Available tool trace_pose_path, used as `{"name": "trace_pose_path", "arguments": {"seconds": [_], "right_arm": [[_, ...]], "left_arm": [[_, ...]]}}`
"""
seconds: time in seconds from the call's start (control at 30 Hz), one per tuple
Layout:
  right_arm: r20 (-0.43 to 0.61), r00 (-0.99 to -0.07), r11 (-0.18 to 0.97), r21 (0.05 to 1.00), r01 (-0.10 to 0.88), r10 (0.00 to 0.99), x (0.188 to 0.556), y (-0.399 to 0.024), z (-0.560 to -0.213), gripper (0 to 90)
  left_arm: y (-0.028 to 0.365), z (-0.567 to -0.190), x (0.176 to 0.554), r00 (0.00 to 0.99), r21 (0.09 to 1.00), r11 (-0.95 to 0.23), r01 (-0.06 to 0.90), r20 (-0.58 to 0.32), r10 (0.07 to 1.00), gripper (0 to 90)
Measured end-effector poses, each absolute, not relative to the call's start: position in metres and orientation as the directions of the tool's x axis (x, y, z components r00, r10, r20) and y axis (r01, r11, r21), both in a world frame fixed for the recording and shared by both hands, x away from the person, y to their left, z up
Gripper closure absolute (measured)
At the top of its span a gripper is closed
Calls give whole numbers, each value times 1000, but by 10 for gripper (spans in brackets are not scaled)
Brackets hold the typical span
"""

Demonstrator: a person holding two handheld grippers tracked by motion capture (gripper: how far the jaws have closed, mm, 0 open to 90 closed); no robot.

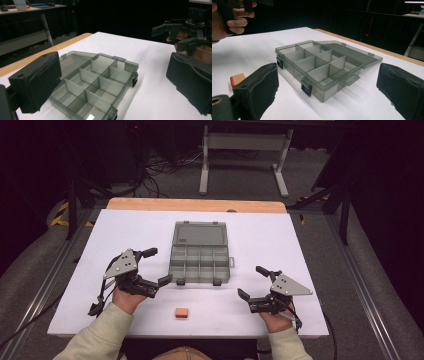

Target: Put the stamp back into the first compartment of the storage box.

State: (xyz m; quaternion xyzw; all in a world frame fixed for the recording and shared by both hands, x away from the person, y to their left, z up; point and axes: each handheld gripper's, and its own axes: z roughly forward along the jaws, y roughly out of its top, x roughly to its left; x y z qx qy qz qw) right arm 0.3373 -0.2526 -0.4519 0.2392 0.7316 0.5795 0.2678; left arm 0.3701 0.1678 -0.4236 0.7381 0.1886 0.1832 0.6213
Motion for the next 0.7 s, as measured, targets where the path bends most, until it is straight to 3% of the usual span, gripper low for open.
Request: {"name": "trace_pose_path", "arguments": {"seconds": [0.53,0.7], "right_arm": [[-108,-748,212,976,44,655,338,-253,-453,45],[-105,-749,209,977,45,654,338,-253,-453,45]], "left_arm": [[139,-421,376,900,980,-192,48,41,434,16],[134,-421,371,923,961,-275,13,94,373,72]]}}
